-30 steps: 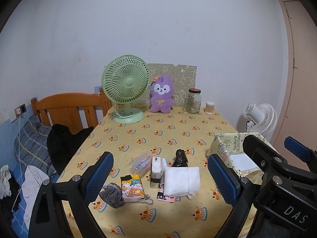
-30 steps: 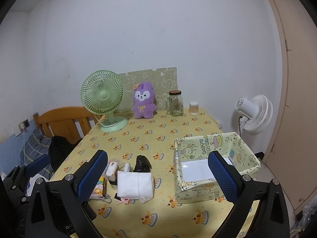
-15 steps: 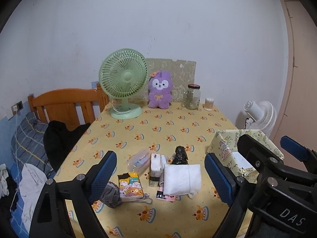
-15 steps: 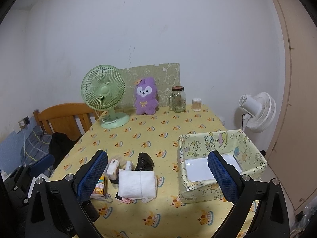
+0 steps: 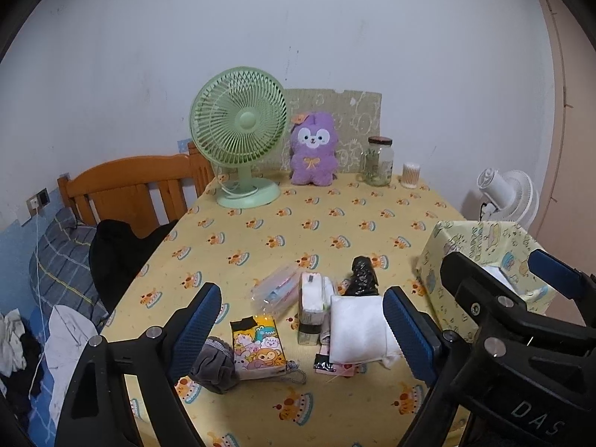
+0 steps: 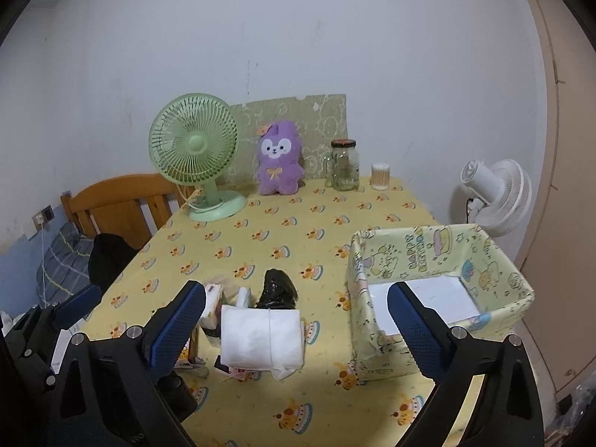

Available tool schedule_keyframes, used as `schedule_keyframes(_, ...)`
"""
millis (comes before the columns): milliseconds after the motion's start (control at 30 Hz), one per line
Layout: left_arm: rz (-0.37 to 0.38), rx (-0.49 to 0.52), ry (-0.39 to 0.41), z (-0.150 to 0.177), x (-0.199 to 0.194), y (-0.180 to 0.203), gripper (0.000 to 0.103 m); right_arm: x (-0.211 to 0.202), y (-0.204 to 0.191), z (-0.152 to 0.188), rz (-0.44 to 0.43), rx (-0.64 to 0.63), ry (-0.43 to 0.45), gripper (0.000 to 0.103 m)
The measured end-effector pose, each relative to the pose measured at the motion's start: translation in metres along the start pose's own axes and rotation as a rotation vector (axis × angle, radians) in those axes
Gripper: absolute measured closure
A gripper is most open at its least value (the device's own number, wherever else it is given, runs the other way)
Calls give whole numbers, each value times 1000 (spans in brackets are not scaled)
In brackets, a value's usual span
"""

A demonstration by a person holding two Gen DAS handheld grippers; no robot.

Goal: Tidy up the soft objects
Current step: 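Lower the right tool onto the folded white towel and close it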

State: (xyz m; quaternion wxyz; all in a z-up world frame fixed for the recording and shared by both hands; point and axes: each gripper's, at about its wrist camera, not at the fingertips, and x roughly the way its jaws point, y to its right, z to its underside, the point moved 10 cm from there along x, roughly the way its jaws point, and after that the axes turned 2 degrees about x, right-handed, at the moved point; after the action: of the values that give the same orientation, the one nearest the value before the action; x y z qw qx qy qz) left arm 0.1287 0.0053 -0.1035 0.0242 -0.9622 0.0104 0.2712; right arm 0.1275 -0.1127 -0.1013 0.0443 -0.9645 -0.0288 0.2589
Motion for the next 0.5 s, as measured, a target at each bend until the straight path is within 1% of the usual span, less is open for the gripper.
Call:
schedule_keyframes(300,3,-11,-65,17,27,-3,13,31,-8,15,-26,-3,-65,4)
schedule_keyframes(500,-14,-18,-116,29,43,-10,13,50,-12,25,-20,-6,-99,4)
